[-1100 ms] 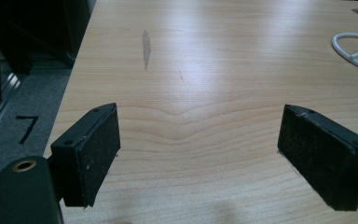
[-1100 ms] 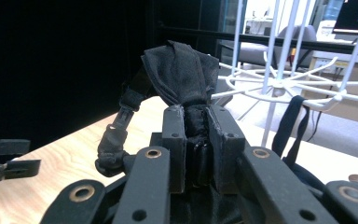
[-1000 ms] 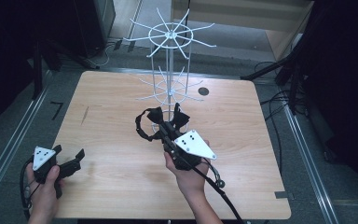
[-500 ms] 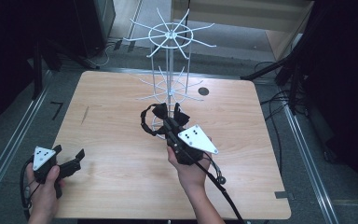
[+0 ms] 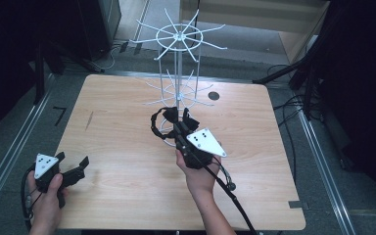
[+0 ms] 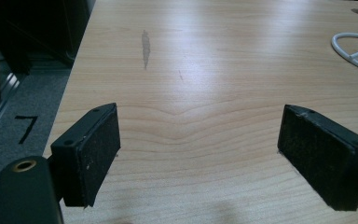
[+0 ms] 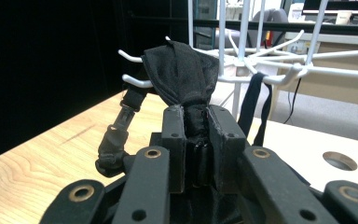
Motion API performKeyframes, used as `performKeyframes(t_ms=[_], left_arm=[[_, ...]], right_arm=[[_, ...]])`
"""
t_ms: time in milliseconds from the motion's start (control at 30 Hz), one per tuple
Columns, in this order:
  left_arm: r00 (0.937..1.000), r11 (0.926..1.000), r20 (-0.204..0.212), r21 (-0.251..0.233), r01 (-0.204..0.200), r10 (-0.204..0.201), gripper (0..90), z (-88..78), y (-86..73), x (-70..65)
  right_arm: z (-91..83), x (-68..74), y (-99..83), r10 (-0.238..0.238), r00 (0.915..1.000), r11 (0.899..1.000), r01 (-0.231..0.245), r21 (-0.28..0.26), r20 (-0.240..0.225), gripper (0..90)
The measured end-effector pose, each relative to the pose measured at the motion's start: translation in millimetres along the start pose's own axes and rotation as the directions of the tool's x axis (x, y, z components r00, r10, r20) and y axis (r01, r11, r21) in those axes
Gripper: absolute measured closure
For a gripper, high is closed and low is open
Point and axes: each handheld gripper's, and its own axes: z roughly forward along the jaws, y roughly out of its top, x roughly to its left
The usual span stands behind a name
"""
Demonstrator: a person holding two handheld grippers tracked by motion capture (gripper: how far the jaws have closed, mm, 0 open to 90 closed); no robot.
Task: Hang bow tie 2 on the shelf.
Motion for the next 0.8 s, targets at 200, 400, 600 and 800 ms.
performKeyframes(t_ms=[200, 400, 600, 800], left_arm=[[1.0, 1.0, -0.001, 0.002, -0.002, 0.002, 13.5, -0.1, 0.1, 0.1], [1.0, 1.0, -0.001, -0.001, 0.0, 0.0, 13.5, 0.0, 0.0, -0.3], [1.0, 1.0, -0.001, -0.002, 0.002, -0.002, 13.5, 0.1, 0.0, -0.4], [1.0, 1.0, -0.002, 0.0, 0.0, 0.0, 13.5, 0.0, 0.0, -0.2]], right_arm=[[2.4, -1.5, -5.7, 0.005, 1.0, 1.0, -0.005, 0.013, 0.005, 78.0], [4.5, -3.9, -13.3, 0.004, 0.9999, 0.999, -0.004, 0.032, 0.013, 77.9], [8.3, -7.8, -19.3, 0.004, 0.9998, 0.998, -0.005, 0.063, 0.021, 77.8], [12.0, -10.7, -22.4, 0.016, 0.9995, 0.997, -0.018, 0.081, 0.027, 77.2]])
